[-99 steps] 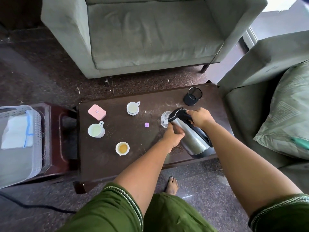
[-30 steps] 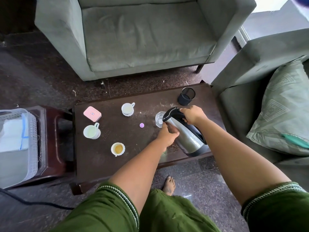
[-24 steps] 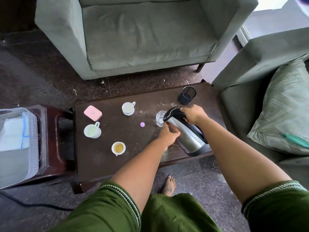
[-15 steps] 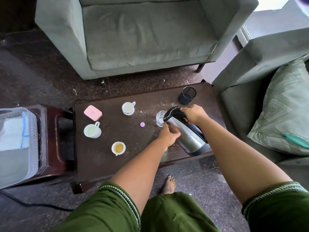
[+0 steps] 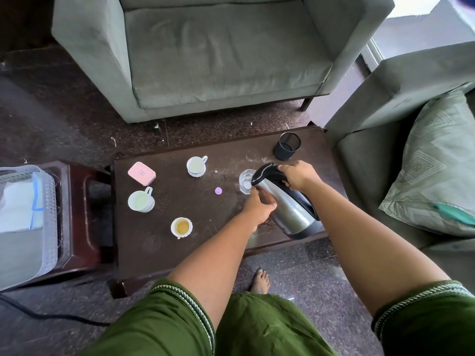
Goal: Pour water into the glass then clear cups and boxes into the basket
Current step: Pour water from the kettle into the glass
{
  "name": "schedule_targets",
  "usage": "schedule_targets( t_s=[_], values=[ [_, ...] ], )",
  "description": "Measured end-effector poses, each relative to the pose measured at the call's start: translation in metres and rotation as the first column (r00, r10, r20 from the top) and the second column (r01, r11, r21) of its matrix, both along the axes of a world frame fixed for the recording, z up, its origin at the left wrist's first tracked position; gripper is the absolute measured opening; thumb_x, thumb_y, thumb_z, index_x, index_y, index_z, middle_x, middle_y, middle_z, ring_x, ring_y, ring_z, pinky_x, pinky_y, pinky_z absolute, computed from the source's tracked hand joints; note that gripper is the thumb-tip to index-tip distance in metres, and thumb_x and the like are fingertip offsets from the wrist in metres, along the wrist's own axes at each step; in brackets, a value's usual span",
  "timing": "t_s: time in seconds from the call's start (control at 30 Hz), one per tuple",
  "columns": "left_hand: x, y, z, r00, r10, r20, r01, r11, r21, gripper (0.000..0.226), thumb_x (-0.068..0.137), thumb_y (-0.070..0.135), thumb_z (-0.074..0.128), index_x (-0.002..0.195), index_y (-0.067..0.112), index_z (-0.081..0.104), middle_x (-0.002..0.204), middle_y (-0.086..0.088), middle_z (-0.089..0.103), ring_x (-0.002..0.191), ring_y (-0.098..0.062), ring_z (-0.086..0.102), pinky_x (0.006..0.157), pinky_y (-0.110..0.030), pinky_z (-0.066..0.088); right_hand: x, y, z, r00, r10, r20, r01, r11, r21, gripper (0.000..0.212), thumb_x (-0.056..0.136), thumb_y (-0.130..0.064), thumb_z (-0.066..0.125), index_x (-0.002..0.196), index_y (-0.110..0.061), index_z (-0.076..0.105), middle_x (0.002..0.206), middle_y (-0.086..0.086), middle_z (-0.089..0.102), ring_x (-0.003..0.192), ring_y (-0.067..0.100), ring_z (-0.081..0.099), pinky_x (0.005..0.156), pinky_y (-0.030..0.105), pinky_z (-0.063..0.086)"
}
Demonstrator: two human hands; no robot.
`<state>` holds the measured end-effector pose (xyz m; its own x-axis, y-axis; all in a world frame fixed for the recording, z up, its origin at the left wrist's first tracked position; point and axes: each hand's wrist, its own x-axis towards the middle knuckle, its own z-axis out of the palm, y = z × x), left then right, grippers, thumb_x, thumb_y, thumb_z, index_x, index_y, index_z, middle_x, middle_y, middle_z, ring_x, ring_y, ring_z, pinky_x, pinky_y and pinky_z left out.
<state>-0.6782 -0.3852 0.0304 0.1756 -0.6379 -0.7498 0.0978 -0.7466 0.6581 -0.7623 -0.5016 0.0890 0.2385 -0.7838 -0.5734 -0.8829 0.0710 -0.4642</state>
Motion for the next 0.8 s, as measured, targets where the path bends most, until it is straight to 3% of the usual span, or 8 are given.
schedule_targets(
  t_s=[0.13, 0.23, 0.33, 0.4, 0.5, 0.67, 0.8],
  values=[
    [0.000, 0.000, 0.000, 1.000, -0.003, 0.002, 0.003, 1.000, 0.005, 0.084, 0.090, 0.017, 0.064, 0.154, 0.019, 0.009, 0.154, -0.006, 0.032, 0.140, -0.024, 0.034, 0.109, -0.034, 0.033, 0.002, 0.004, 0.005, 0.986, 0.136, -0.098, -0.142, 0.988, -0.060, 0.035, 0.095, -0.009, 0.044, 0.128, -0.009, 0.056, 0.087, 0.013, 0.058, 0.087, 0.029, 0.059, 0.082, 0.031, 0.048],
    [0.001, 0.000, 0.000, 1.000, -0.005, 0.006, 0.005, 1.000, 0.008, 0.083, 0.090, 0.017, 0.064, 0.154, 0.019, 0.010, 0.153, -0.007, 0.033, 0.139, -0.025, 0.036, 0.107, -0.034, 0.035, 0.003, 0.007, 0.007, 0.975, 0.185, -0.122, -0.194, 0.979, -0.066, 0.034, 0.096, -0.010, 0.045, 0.128, -0.009, 0.055, 0.091, 0.013, 0.063, 0.092, 0.031, 0.059, 0.076, 0.029, 0.045],
    [0.001, 0.001, -0.001, 1.000, -0.001, 0.003, 0.001, 1.000, 0.007, 0.083, 0.090, 0.017, 0.064, 0.154, 0.019, 0.010, 0.154, -0.007, 0.032, 0.140, -0.025, 0.035, 0.108, -0.034, 0.034, 0.003, 0.005, 0.002, 0.957, 0.233, -0.171, -0.245, 0.968, -0.055, 0.030, 0.099, -0.014, 0.040, 0.119, -0.007, 0.061, 0.070, 0.002, 0.049, 0.080, 0.029, 0.058, 0.078, 0.033, 0.049],
    [0.001, 0.002, -0.001, 1.000, -0.003, 0.004, 0.003, 1.000, 0.009, 0.082, 0.091, 0.017, 0.064, 0.154, 0.019, 0.010, 0.154, -0.006, 0.032, 0.140, -0.025, 0.034, 0.109, -0.035, 0.033, 0.003, 0.003, 0.000, 0.956, 0.230, -0.183, -0.243, 0.968, -0.054, 0.030, 0.099, -0.015, 0.040, 0.117, -0.007, 0.062, 0.066, 0.000, 0.043, 0.077, 0.028, 0.056, 0.074, 0.032, 0.048],
    [0.001, 0.001, -0.001, 1.000, -0.007, 0.005, 0.006, 1.000, 0.007, 0.083, 0.091, 0.017, 0.063, 0.154, 0.019, 0.009, 0.154, -0.007, 0.031, 0.140, -0.025, 0.034, 0.109, -0.034, 0.033, 0.003, 0.005, 0.001, 0.984, 0.131, -0.121, -0.136, 0.990, -0.038, 0.029, 0.096, -0.012, 0.043, 0.121, -0.009, 0.059, 0.067, 0.000, 0.040, 0.086, 0.032, 0.055, 0.069, 0.028, 0.039],
    [0.000, 0.001, -0.001, 1.000, -0.008, 0.003, 0.008, 1.000, 0.006, 0.085, 0.091, 0.018, 0.064, 0.154, 0.018, 0.007, 0.155, -0.007, 0.029, 0.141, -0.025, 0.033, 0.110, -0.034, 0.032, 0.004, 0.005, -0.002, 0.998, -0.063, -0.005, 0.063, 0.997, 0.033, 0.031, 0.098, -0.021, 0.040, 0.112, -0.008, 0.064, 0.067, 0.000, 0.047, 0.065, 0.021, 0.054, 0.068, 0.031, 0.047],
    [0.001, 0.000, 0.001, 1.000, -0.007, 0.007, 0.007, 1.000, 0.009, 0.085, 0.091, 0.017, 0.063, 0.154, 0.019, 0.007, 0.155, -0.006, 0.030, 0.141, -0.025, 0.034, 0.110, -0.034, 0.033, 0.005, 0.004, -0.008, 0.961, -0.259, 0.097, 0.251, 0.964, 0.092, 0.029, 0.090, -0.031, 0.053, 0.098, -0.005, 0.064, 0.070, 0.002, 0.057, 0.074, 0.025, 0.058, 0.082, 0.041, 0.056]
  ],
)
